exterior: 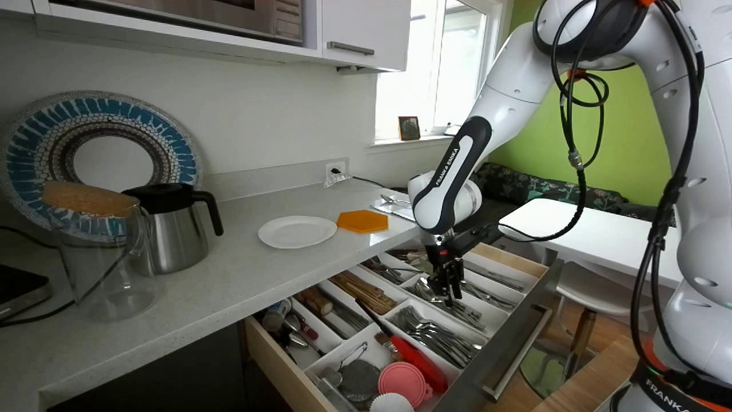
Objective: Remove a spoon from the middle compartment of the opened drawer and put it between the knife and the spoon on the counter top
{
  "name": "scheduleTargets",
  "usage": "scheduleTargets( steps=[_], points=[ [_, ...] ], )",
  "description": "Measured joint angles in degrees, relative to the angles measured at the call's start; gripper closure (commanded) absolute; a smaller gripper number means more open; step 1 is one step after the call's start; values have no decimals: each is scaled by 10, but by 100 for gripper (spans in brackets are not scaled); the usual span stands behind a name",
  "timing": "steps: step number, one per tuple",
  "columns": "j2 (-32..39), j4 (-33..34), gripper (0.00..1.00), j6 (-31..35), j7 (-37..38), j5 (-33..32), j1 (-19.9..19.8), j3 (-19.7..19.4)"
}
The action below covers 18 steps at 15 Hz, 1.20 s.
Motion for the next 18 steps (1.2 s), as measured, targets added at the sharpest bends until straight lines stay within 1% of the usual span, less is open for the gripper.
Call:
scheduleTargets(
  steps=[1, 3, 4, 5, 6, 7, 8, 9, 10, 11, 13, 14, 18],
  points=[
    [6, 5, 54, 0, -3, 2, 0, 1],
    [15, 13, 60, 0, -10, 9, 0, 2],
    [19, 17, 66, 0, -14, 13, 0, 2],
    [23, 21, 67, 0, -18, 17, 0, 2],
    [26, 24, 71, 0, -20, 20, 0, 2],
    [29, 27, 78, 0, -21, 22, 0, 2],
    [31, 30, 78, 0, -23, 24, 0, 3],
    [33, 32, 80, 0, -24, 25, 0, 3],
    [35, 33, 89, 0, -25, 26, 0, 3],
    [37, 35, 91, -1, -25, 27, 0, 3],
    [37, 37, 100, -2, -26, 27, 0, 3],
    [37, 38, 98, -2, -26, 28, 0, 3],
    [31, 40, 98, -3, -27, 33, -1, 3]
  ],
)
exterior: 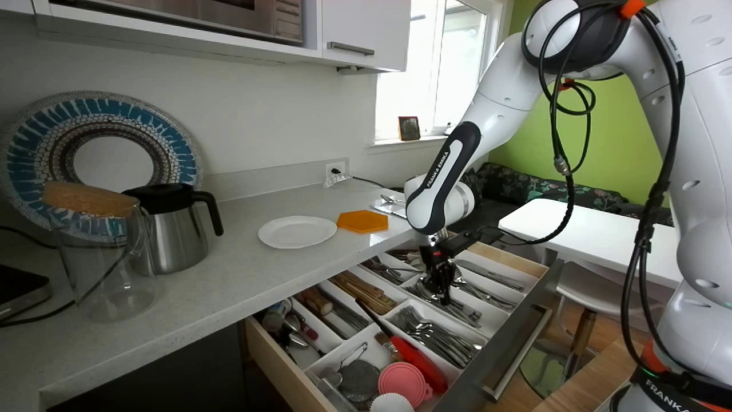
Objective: Remove a spoon from the middle compartment of the opened drawer and put it between the knife and the spoon on the counter top
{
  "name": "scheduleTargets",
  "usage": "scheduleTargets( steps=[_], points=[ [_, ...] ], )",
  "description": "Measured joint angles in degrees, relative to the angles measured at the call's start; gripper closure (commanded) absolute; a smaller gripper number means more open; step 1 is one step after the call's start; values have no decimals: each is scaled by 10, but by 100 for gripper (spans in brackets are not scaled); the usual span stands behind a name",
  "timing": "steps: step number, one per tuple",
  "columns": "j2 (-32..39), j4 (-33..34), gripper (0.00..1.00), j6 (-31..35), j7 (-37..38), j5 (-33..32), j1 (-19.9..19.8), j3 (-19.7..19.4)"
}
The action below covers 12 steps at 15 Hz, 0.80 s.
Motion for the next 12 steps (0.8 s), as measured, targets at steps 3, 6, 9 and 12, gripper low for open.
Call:
scheduleTargets(
  steps=[3, 6, 9, 12],
  points=[
    [-20, 0, 98, -31, -1, 15, -2, 0],
    [-52, 0, 98, -101, -4, 39, -4, 0],
    [-79, 0, 98, -166, -4, 55, -10, -1],
    [-105, 3, 98, -205, -1, 63, -19, -10]
  ],
)
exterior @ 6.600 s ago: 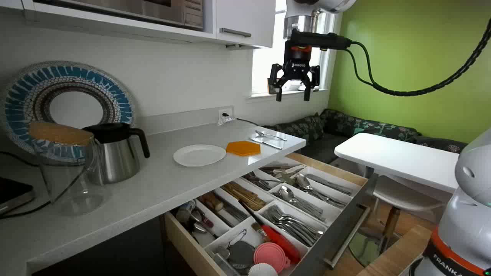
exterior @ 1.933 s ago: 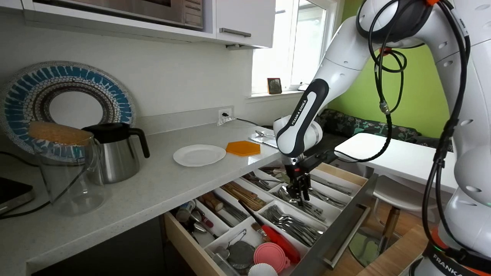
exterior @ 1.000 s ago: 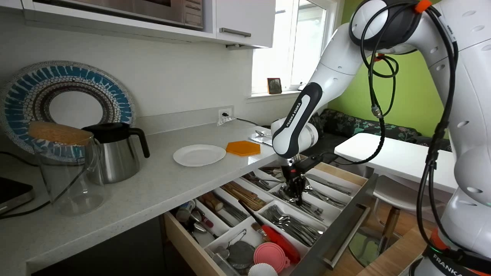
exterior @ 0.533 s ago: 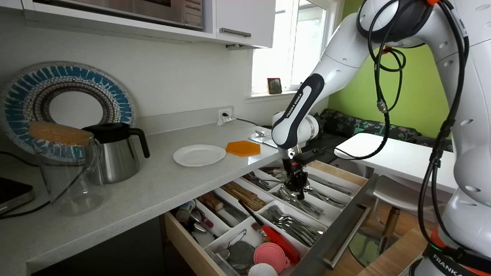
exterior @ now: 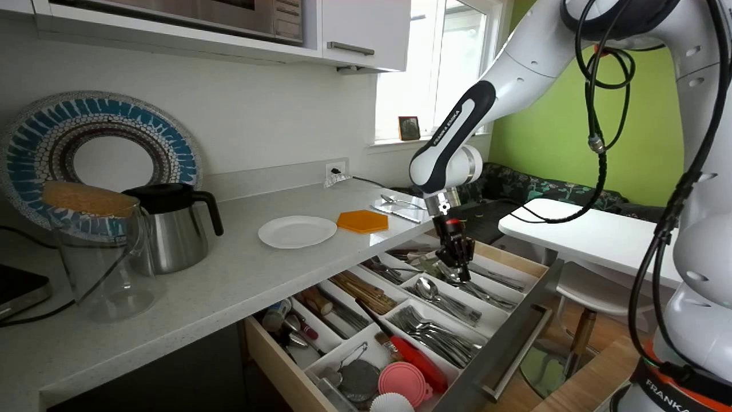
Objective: Remove a spoon from the middle compartment of the opened drawer and put it between the knife and the spoon on the counter top
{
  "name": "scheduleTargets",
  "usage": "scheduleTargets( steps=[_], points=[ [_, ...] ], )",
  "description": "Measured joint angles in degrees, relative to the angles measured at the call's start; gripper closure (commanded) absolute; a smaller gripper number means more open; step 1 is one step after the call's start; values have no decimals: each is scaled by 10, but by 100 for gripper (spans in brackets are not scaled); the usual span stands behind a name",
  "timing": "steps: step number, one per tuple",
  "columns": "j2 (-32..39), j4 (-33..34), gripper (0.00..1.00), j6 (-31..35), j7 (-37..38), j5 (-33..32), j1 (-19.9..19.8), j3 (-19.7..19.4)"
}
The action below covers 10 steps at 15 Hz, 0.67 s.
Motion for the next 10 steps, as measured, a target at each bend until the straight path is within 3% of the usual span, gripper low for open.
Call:
scheduleTargets(
  steps=[7, 8, 10],
  points=[
    [-57, 64, 98, -68, 10, -4, -18, -32],
    [-60, 82, 92, -74, 10, -4, -20, -33],
    [-61, 116, 92, -85, 9, -3, -23, -34]
  ],
)
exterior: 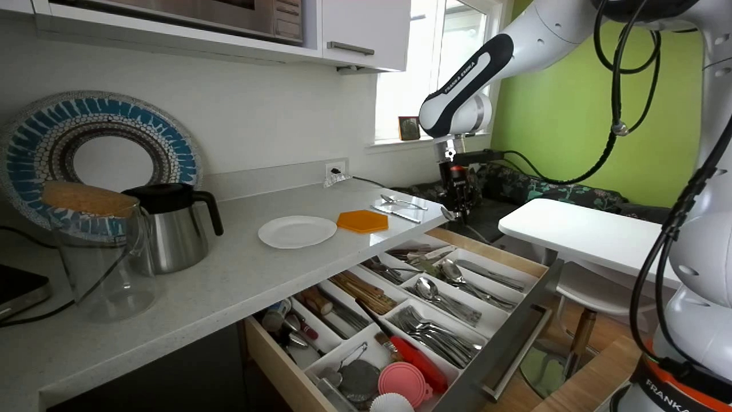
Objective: Remove a spoon from the middle compartment of the opened drawer and put it between the knife and the spoon on the counter top
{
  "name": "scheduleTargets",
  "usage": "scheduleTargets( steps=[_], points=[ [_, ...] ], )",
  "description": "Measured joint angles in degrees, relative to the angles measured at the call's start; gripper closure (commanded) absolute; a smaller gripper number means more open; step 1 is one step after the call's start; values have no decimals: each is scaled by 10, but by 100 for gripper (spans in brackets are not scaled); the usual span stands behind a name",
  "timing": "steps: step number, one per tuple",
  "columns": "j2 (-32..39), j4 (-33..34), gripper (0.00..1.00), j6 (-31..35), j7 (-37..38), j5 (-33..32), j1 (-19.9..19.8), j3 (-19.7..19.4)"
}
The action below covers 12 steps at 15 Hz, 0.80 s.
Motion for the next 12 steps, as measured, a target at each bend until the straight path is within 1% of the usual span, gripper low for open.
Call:
scheduleTargets(
  steps=[2, 6, 7, 10, 12],
  points=[
    [0, 12, 92, -4, 0, 0, -1, 0],
    [4, 12, 92, -4, 0, 0, -1, 0],
    [4, 12, 98, -4, 0, 0, -1, 0],
    [6, 14, 98, -3, 0, 0, -1, 0],
    [17, 38, 98, 9, 0, -3, 2, 3]
  ],
)
